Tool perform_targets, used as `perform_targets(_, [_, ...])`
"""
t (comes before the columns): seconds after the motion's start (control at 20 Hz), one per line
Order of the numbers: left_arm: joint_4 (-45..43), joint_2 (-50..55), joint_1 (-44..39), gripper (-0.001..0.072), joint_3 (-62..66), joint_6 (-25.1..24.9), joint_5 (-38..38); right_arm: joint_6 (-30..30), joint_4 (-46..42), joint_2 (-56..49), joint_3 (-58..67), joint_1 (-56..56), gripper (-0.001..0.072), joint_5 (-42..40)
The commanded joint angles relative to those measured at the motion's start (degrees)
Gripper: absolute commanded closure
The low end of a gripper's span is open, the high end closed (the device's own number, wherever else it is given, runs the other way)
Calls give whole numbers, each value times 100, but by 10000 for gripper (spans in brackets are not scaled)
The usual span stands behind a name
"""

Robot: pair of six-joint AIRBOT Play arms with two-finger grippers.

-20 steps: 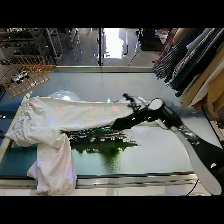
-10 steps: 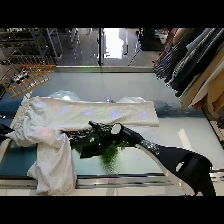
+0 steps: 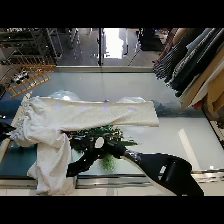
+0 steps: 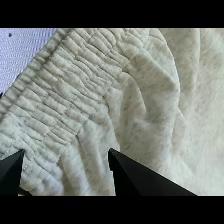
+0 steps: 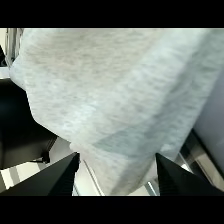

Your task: Fold the clothes and pants, and hang the long-sleeved shirts on hangers.

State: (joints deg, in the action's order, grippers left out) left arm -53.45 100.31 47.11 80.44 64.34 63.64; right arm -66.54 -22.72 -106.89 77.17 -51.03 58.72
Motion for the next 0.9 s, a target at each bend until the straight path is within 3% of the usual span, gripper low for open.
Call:
perform_targets(0.0, [-9, 92, -74, 136, -2, -2, -13, -13, 28, -151, 186, -332, 156, -79])
perform_targets(0.2, [-59, -15, -55, 136, 11, -26, 437, -94, -11, -151, 186, -389, 156, -118])
perform_targets(0.35, [-614, -249, 90, 136, 11, 15, 802, -94, -11, -151, 186, -389, 157, -118])
perform_targets(0.45, [-1008, -243, 120, 136, 7, 319, 935, -94, -11, -151, 186, -389, 157, -109])
perform_targets(0.75, [-1163, -76, 114, 137, 2, 634, 717, -94, -7, -151, 188, -389, 159, -103])
perform_targets(0.85, [-1036, -7, 114, 195, 2, 859, 402, -94, -2, -151, 188, -391, 159, -74])
